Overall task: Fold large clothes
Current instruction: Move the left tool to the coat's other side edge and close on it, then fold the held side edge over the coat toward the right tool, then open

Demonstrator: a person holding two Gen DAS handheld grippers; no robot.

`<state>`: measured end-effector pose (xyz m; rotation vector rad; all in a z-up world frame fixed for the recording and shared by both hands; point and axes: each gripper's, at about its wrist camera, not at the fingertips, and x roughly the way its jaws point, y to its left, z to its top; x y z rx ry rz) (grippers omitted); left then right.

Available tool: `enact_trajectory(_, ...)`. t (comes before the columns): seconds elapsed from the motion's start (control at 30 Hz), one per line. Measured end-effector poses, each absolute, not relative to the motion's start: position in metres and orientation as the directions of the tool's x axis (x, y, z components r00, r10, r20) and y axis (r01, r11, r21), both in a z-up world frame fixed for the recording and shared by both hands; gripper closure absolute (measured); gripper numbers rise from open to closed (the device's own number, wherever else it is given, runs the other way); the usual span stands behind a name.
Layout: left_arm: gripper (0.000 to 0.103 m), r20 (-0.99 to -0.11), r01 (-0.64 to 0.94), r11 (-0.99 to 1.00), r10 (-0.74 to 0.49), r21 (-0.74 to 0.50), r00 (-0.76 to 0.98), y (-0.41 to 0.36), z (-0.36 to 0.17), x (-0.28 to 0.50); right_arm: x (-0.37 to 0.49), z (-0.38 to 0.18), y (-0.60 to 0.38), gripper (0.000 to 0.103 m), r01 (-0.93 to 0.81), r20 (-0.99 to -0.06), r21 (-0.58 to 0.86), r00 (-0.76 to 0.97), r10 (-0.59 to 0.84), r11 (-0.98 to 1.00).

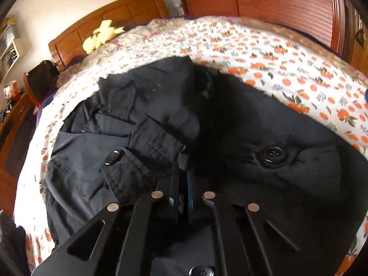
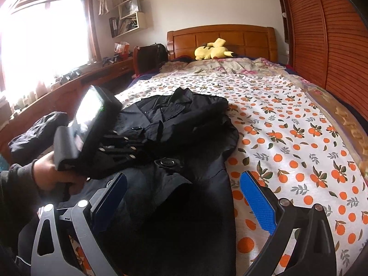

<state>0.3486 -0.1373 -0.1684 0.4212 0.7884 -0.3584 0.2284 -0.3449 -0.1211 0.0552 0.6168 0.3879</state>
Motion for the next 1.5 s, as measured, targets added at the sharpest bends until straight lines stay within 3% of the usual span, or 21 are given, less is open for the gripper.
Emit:
enact_trajectory(0.33,0.098,-0.611,0.344,0.916,-0.154,0.207,0.776,-0.075,-0.106,0.309,0.235,-0.126,-0.326,0.008,-0.352,-0.566,0.147,0.736,0.37,0.924)
enact_trajectory(0.57,0.098,-0.587,0.28,0.942,-0.122,0.187,0.8,-0.03,-0.102,0.273,0.24,-0.13,-0.32,0.008,-0.355,-0.578,0.14,0.729,0.367,0.924)
enact_trajectory(1.03,0.098,-0.658,0.121,0.981,0.01,0.154,0.753,0.046,-0.151,0.255,0.242,-0.137,-0.313,0.008,-0.357,-0.593,0.126,0.72,0.359,0.925)
enact_trajectory(1.2,0.094,-0.675,0.109,0.988,-0.004,0.113,0.738,0.063,-0.155,0.249,0.243,-0.139,-0.312,0.008,-0.363,-0.594,0.125,0.718,0.363,0.923)
enact_trajectory(1.27,0.088,-0.672,0.111,0.988,-0.012,0.105,0.741,0.066,-0.154,0.242,0.243,-0.14,-0.31,0.008,-0.368,-0.595,0.123,0.716,0.365,0.922)
enact_trajectory(1.3,0.079,-0.668,0.108,0.989,-0.01,0.106,0.744,0.066,-0.154,0.238,0.243,-0.14,-0.309,0.008,-0.37,-0.597,0.121,0.715,0.365,0.921)
enact_trajectory(1.37,0.054,-0.653,0.114,0.988,-0.018,0.105,0.757,0.066,-0.15,0.229,0.243,-0.141,-0.306,0.008,-0.376,-0.601,0.115,0.711,0.366,0.919)
enact_trajectory(1.4,0.033,-0.636,0.112,0.988,-0.018,0.107,0.771,0.067,-0.147,0.222,0.243,-0.142,-0.305,0.008,-0.379,-0.602,0.112,0.71,0.366,0.919)
enact_trajectory(1.43,0.023,-0.619,0.112,0.988,-0.02,0.111,0.785,0.067,-0.144,0.217,0.242,-0.142,-0.304,0.008,-0.381,-0.603,0.11,0.708,0.366,0.918)
enact_trajectory(1.5,0.02,-0.6,0.109,0.988,-0.02,0.112,0.8,0.069,-0.139,0.208,0.242,-0.143,-0.301,0.008,-0.384,-0.607,0.107,0.705,0.366,0.917)
